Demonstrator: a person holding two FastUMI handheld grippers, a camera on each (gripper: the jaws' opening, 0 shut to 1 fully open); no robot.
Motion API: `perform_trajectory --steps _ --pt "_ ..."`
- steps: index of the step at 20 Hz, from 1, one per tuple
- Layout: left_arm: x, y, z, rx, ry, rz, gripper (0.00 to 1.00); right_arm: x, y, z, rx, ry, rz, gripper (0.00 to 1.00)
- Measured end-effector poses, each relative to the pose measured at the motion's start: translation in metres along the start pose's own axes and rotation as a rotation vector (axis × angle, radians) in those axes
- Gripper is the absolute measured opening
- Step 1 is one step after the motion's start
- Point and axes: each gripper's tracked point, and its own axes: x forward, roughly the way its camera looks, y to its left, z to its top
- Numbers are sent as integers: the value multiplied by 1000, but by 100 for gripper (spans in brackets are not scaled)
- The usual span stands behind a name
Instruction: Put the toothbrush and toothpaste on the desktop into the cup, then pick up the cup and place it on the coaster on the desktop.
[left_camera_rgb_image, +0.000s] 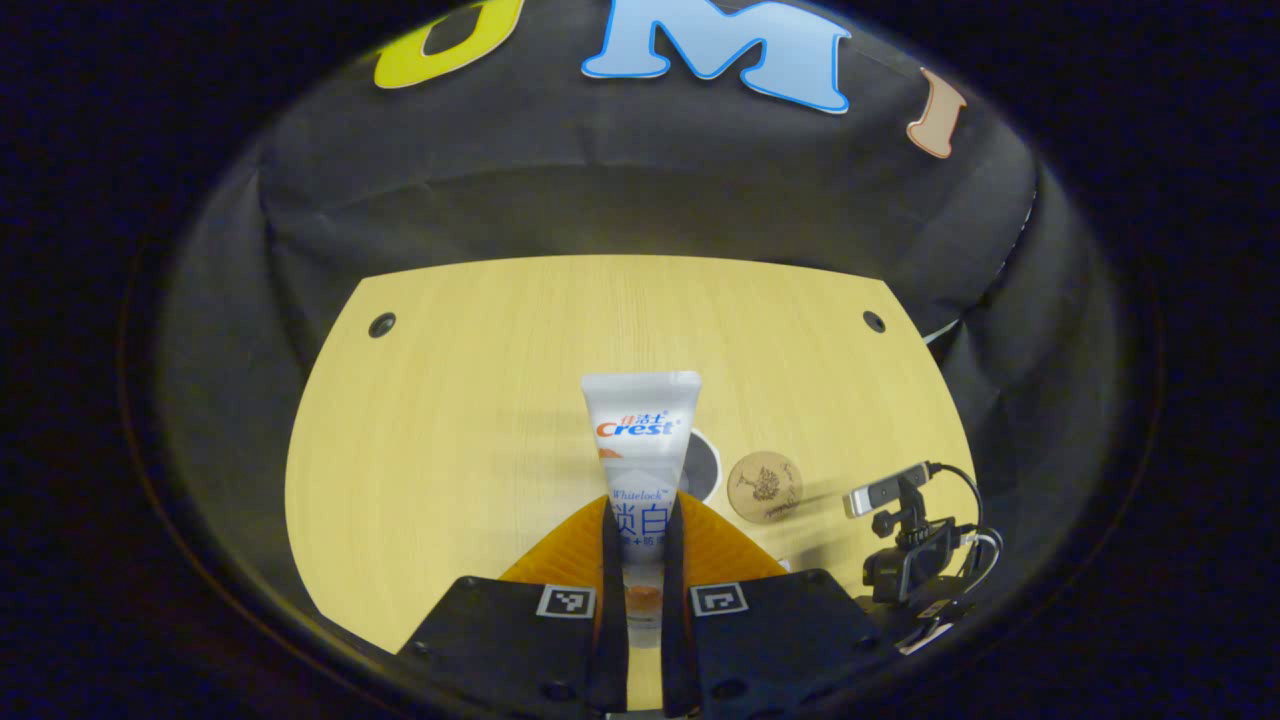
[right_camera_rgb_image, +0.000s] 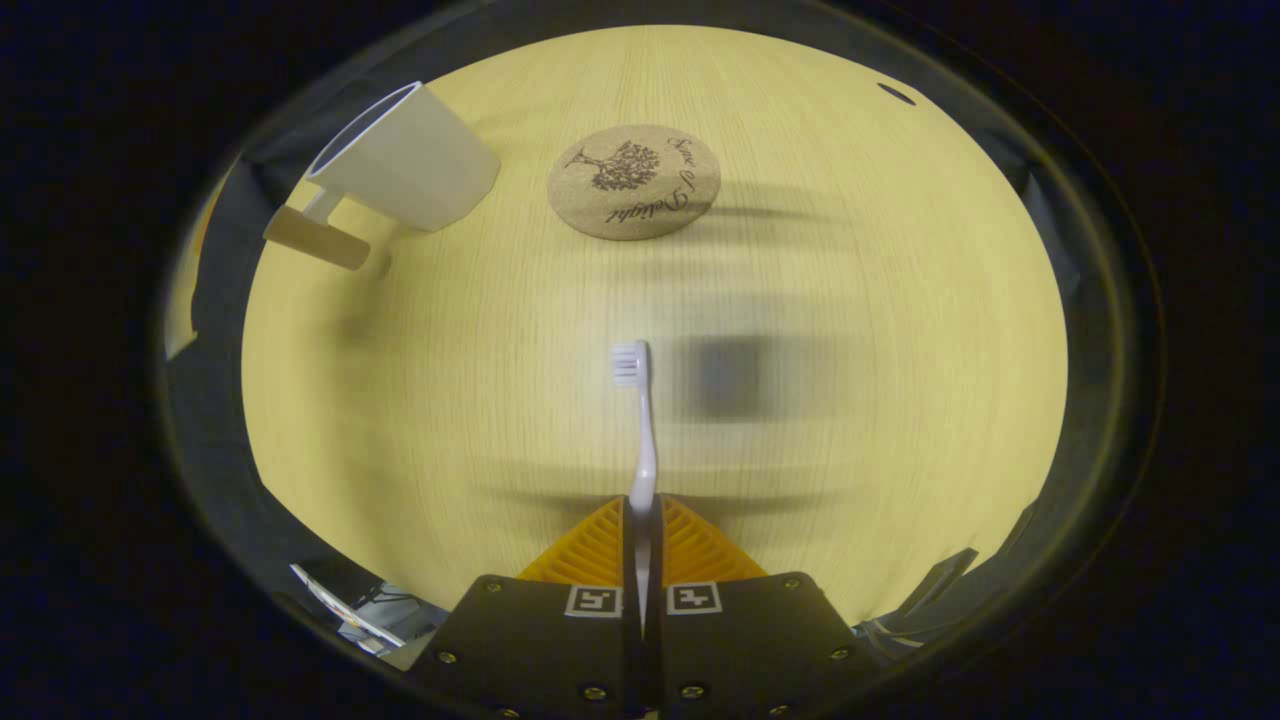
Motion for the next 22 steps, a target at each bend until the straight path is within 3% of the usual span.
perform_trajectory --steps 9,14,22 --pt "64 -18 54 135 -105 -45 20 0 -1 -2 26 -4 38 2" --pt "94 -22 63 95 -195 -100 20 1 -2 -2 51 1 68 2" --pt "99 -23 61 127 -310 -88 22 1 -3 -2 72 13 86 3"
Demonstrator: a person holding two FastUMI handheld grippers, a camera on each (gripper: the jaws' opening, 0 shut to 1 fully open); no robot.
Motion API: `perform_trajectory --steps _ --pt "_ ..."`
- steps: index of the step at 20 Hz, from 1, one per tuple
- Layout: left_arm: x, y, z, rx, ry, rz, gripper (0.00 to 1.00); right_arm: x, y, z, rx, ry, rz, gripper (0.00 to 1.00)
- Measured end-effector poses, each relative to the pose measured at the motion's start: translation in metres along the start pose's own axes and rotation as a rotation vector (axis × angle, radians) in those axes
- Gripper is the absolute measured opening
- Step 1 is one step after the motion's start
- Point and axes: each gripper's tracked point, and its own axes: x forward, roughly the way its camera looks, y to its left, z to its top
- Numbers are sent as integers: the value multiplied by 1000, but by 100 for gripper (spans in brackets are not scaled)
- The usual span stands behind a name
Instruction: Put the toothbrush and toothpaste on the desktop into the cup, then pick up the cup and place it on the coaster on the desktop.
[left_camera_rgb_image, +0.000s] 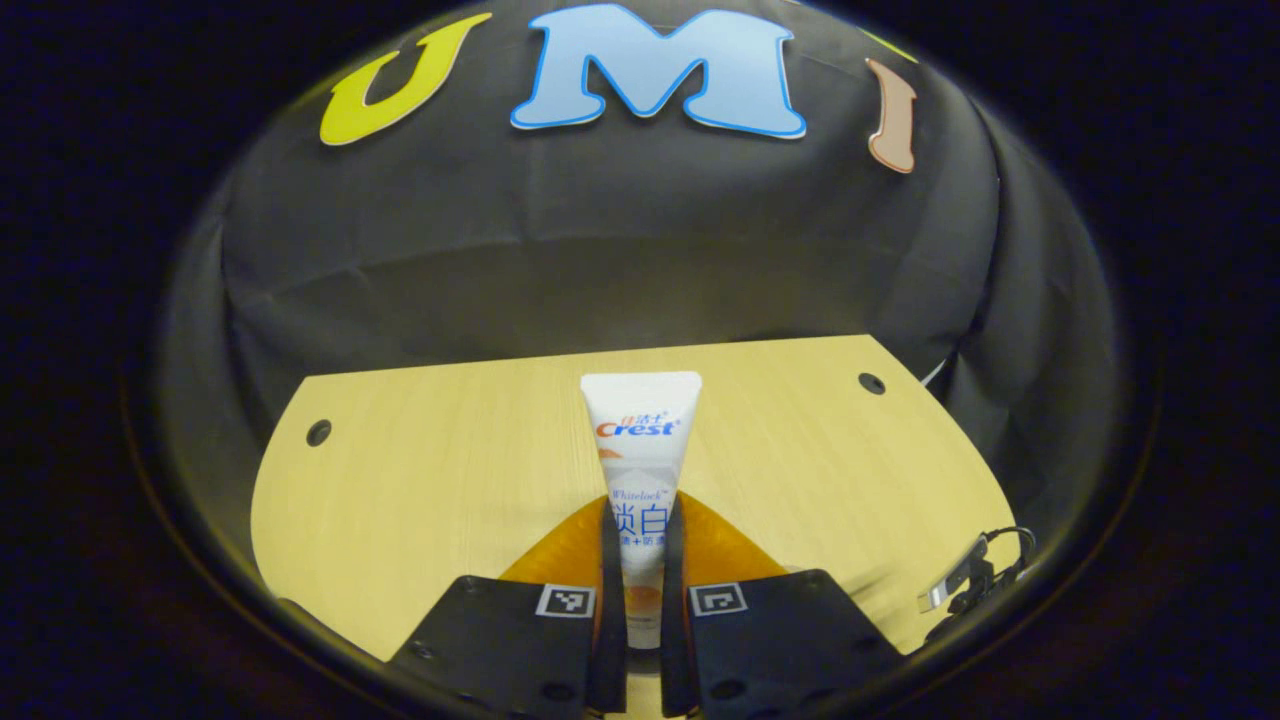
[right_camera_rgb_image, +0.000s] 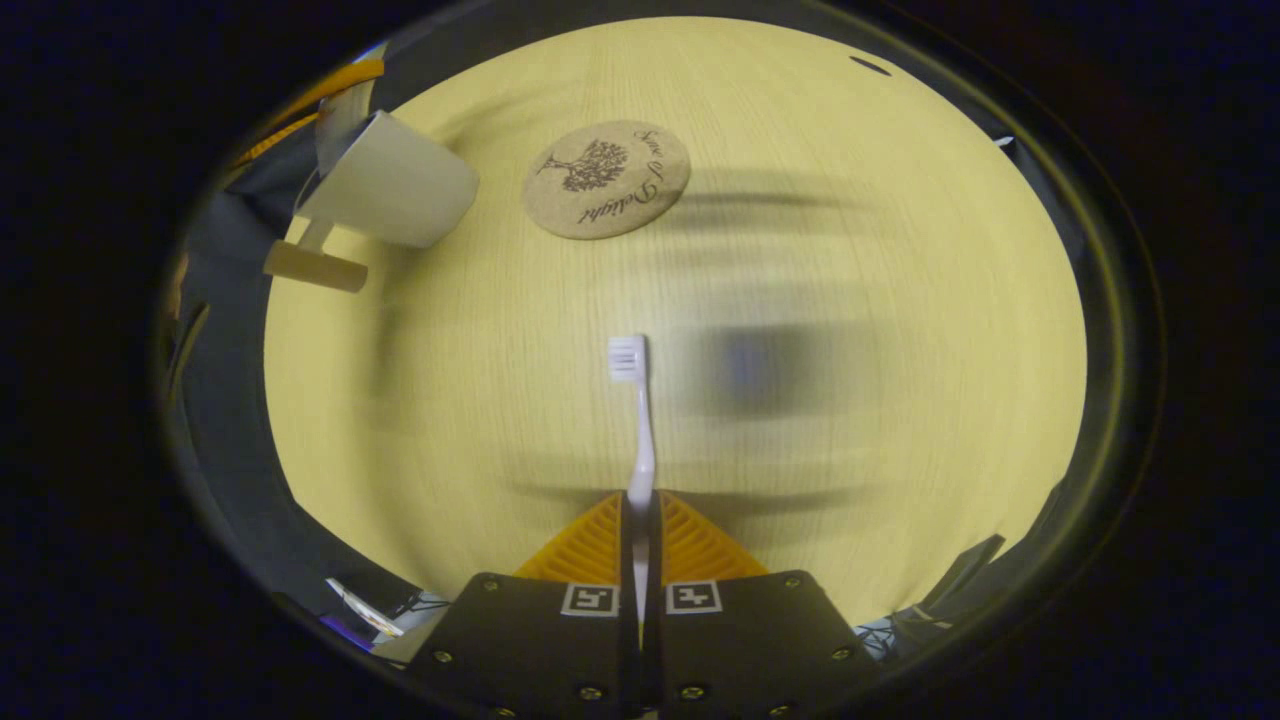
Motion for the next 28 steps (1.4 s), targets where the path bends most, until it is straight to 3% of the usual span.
perform_trajectory --steps 4,15,20,21,27,28 --pt "-3 -3 -10 28 -43 7 19 -1 0 0 2 -2 7 3" --pt "-1 2 -29 -18 -66 13 29 1 0 0 2 -13 15 3" --pt "-6 -3 -35 -18 -47 -14 41 1 0 -1 0 -22 8 3" --pt "-7 -4 -33 -17 -52 -19 54 0 0 -1 0 -23 8 3" --pt "-23 -11 -6 41 -131 -22 64 0 1 1 15 -50 -3 2" --pt "-29 -14 3 53 -158 -29 71 0 1 1 15 -54 -5 2"
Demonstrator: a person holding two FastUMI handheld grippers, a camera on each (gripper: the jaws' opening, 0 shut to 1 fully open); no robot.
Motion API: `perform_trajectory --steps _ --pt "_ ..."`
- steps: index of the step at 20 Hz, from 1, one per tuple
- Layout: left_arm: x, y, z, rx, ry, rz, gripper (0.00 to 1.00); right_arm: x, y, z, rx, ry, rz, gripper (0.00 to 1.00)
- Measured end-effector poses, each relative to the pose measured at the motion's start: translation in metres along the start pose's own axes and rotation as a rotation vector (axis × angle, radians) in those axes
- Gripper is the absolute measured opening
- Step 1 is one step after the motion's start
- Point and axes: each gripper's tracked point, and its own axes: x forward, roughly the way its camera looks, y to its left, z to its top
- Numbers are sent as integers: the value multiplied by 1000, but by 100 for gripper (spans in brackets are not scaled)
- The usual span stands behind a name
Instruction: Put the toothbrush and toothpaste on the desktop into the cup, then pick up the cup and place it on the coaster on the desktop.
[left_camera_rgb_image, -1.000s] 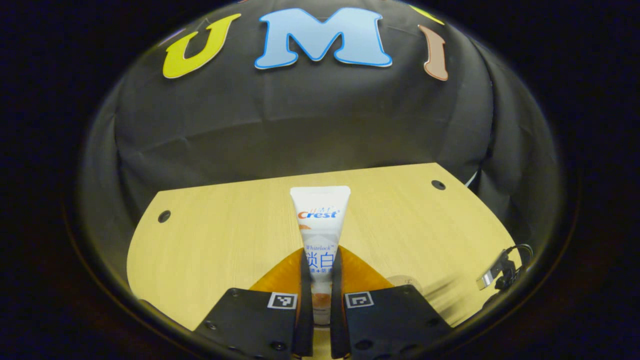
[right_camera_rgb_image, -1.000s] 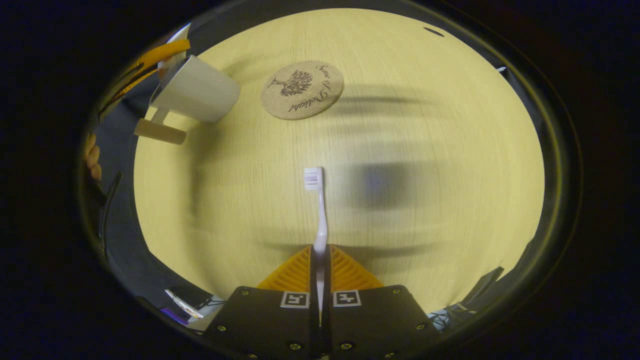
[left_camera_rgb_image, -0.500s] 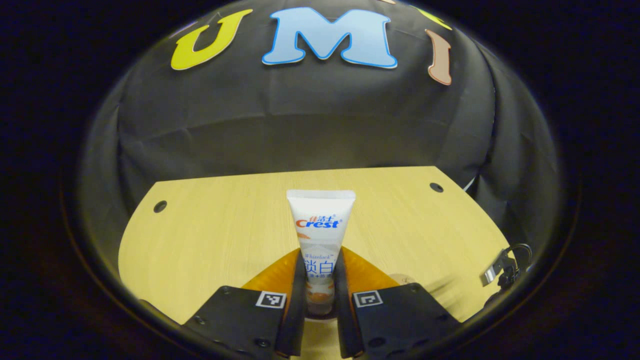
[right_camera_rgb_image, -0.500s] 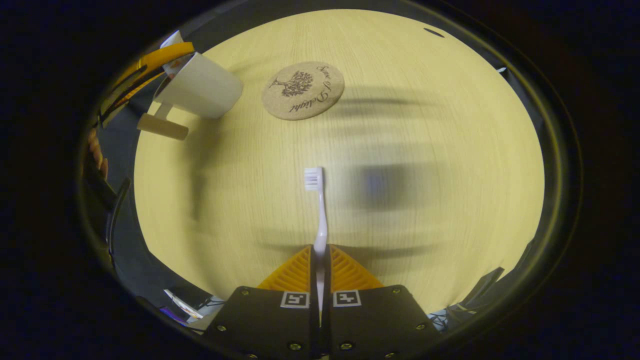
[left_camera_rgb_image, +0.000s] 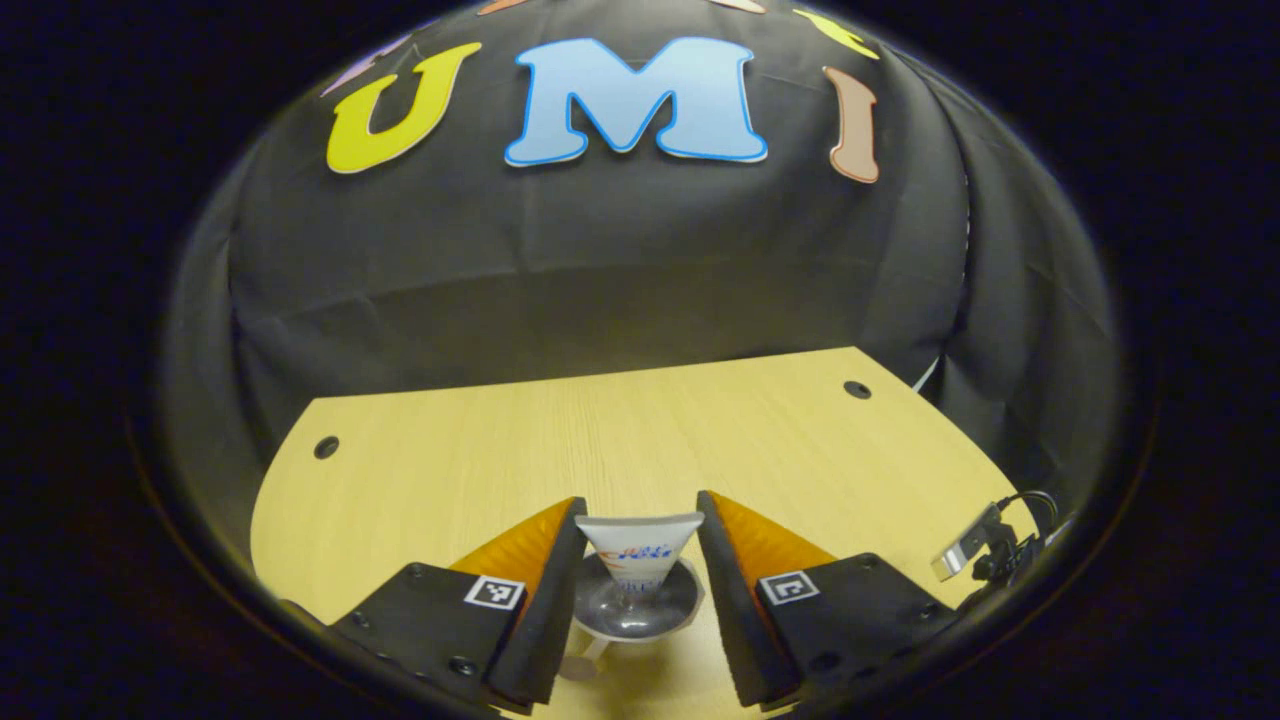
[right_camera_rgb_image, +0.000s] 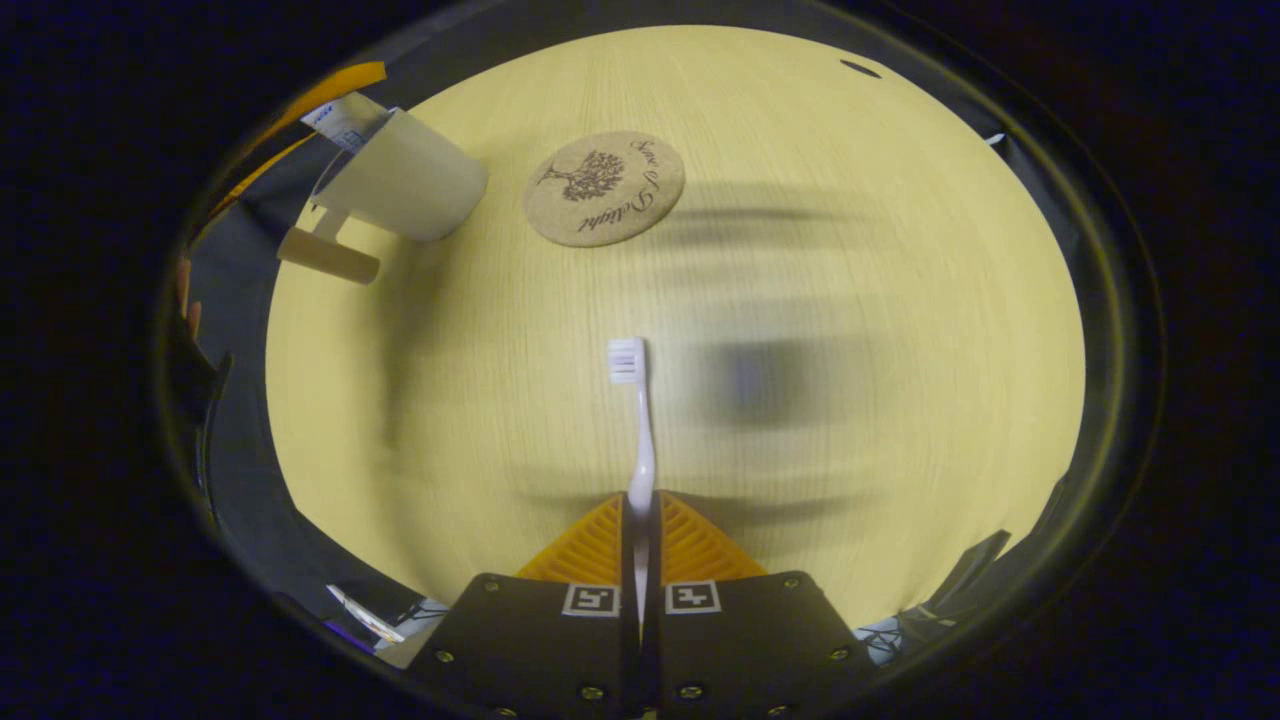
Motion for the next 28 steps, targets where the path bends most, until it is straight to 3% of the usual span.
perform_trajectory --steps 5,13,17,28 --pt "-26 -11 61 69 -144 -28 73 -10 6 7 15 -32 16 2" --pt "-97 -5 135 60 -316 -35 74 -72 24 83 61 -267 66 2" --pt "-133 27 151 28 -384 16 73 -99 40 123 21 -356 73 2" --pt "-202 142 125 -70 -377 220 72 -153 105 218 -23 -609 170 2"
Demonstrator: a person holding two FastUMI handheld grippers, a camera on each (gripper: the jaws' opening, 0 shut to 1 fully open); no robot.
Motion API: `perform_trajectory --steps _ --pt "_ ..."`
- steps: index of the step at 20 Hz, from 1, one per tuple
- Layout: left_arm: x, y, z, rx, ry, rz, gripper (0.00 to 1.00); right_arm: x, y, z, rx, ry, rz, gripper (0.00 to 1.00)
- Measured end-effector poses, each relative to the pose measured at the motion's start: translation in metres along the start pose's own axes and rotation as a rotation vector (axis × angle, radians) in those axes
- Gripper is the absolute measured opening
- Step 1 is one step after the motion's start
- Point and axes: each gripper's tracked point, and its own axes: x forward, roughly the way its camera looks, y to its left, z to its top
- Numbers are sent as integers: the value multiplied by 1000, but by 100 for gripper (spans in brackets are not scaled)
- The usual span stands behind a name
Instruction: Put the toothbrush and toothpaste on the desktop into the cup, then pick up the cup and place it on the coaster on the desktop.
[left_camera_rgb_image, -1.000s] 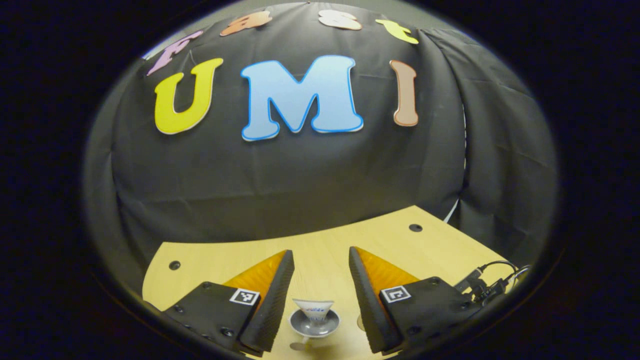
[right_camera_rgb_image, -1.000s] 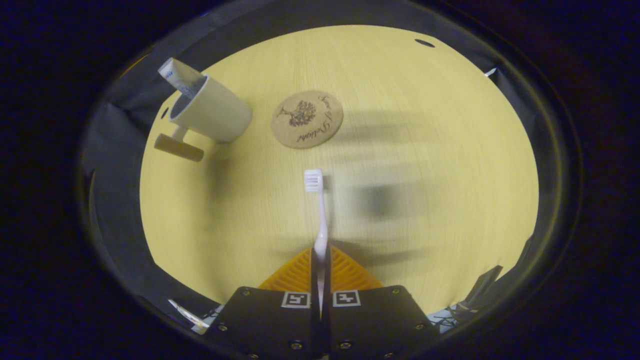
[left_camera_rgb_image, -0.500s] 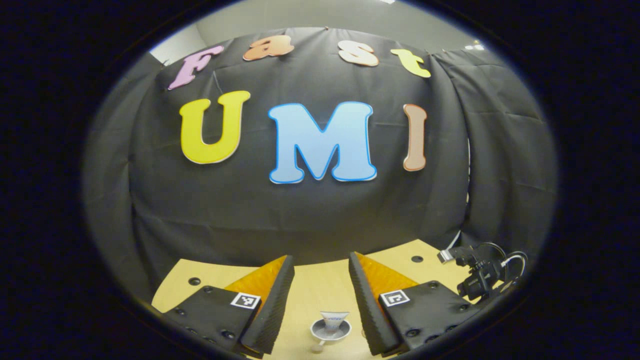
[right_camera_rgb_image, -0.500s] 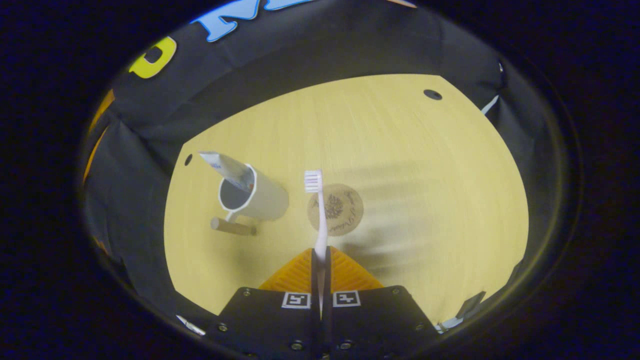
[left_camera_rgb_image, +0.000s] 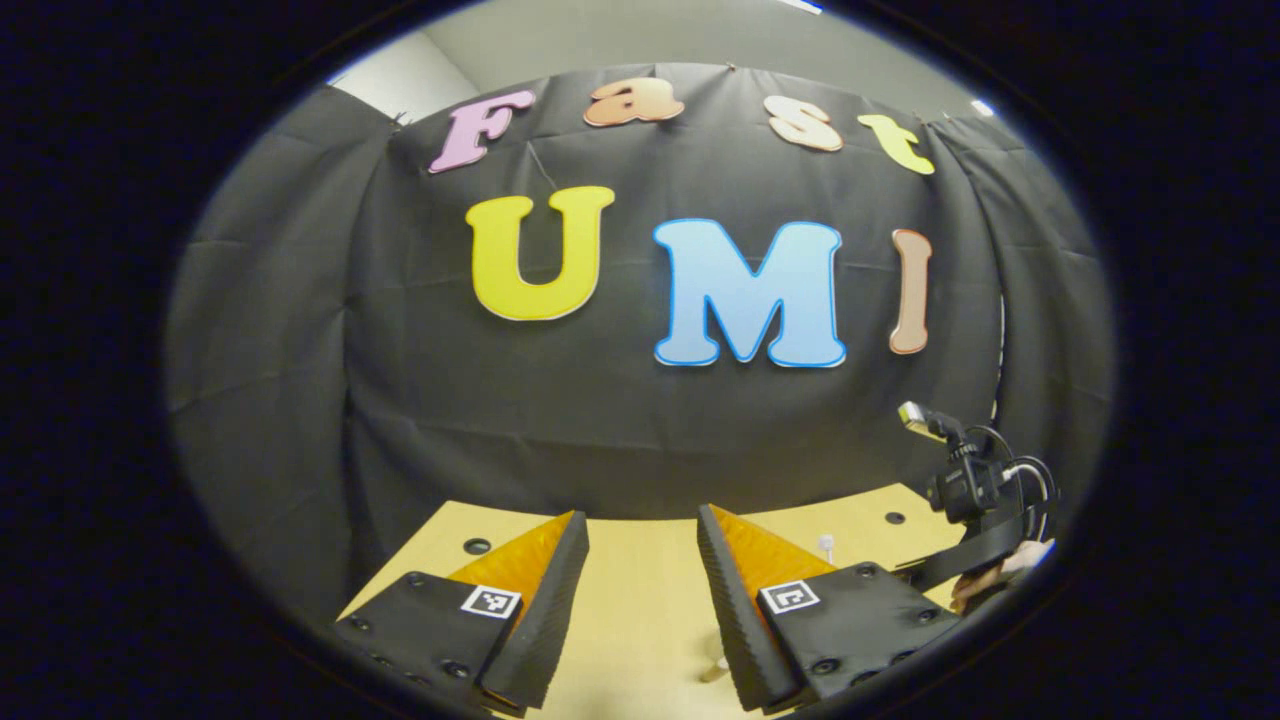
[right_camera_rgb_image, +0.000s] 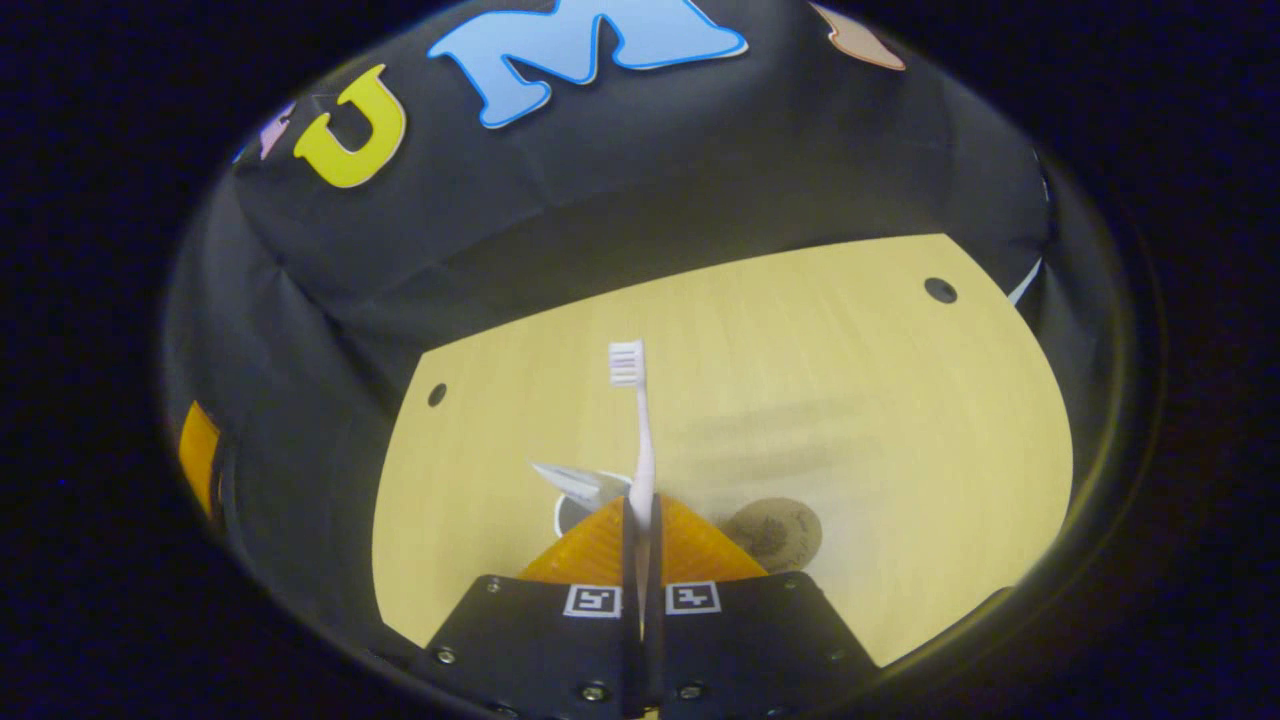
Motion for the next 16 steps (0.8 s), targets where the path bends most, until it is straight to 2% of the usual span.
perform_trajectory --steps 3,6,13,16 --pt "-8 19 -1 -8 7 30 72 7 10 22 41 -84 -1 2" --pt "-10 30 -5 -8 18 52 72 18 7 31 40 -153 -33 2" --pt "-12 33 -17 -23 52 54 72 46 6 13 39 -251 -52 2" --pt "-10 30 -21 -27 67 50 73 44 12 5 19 -281 -37 2"
